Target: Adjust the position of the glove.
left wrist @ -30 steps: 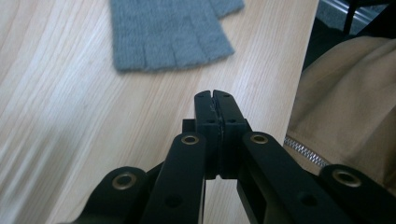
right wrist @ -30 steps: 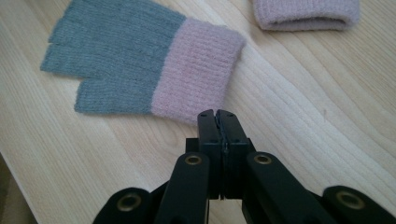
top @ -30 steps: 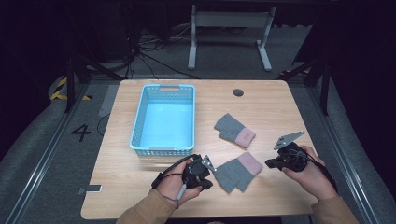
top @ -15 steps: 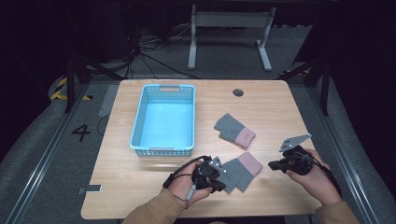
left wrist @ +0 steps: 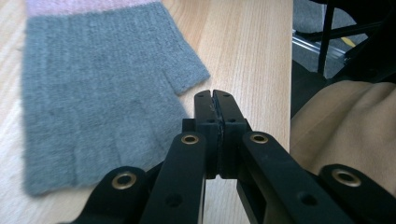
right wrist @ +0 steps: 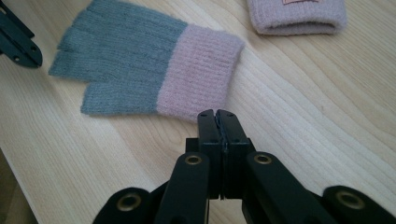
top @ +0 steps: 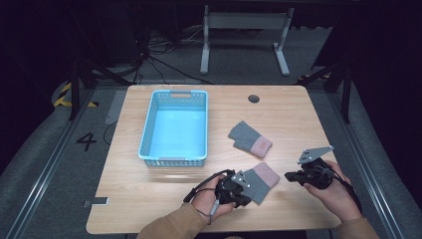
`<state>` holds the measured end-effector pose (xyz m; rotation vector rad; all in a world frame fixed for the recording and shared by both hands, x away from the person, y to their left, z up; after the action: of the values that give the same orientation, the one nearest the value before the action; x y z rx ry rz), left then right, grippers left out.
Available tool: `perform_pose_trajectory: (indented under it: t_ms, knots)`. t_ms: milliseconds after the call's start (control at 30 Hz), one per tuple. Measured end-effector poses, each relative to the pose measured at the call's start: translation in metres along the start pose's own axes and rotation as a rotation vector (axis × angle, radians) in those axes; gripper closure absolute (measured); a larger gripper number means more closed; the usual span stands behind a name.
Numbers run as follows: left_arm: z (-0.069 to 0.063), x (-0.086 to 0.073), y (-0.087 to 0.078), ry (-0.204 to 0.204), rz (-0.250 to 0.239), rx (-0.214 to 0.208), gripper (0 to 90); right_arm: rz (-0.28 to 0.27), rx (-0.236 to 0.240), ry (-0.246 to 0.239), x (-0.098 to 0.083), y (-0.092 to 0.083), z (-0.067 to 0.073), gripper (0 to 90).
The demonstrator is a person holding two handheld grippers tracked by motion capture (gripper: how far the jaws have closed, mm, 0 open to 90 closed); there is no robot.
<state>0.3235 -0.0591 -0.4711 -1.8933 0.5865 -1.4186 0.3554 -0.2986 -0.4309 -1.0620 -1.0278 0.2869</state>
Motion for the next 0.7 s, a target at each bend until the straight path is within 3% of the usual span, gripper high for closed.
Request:
perform_pose_trajectory:
  t_ms: [267, 433, 700]
  knots:
    - [-0.003, -0.002, 0.013, 0.006, -0.001, 0.02, 90.0, -0.003, 0.001, -0.003, 0.0, 0.001, 0.0, 90.0]
    - [-0.005, -0.003, 0.015, 0.035, 0.023, 0.027, 90.0, -0.009, 0.002, -0.005, 0.0, 0.001, 0.0, 90.0]
    - [-0.003, -0.005, 0.016, 0.044, 0.044, 0.057, 90.0, -0.022, 0.001, -0.007, 0.001, -0.001, 0.001, 90.0]
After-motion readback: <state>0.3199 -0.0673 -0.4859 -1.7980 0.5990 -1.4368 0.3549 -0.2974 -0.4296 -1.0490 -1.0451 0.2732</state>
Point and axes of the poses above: each handheld gripper's, and its own axes: y roughly forward along the jaws, x roughly out of its top, z roughly to its left, the point moved 4 cm from there along y, roughly forward along the jaws, and after that the axes turned 6 degrees about x, right-handed, at the moved point
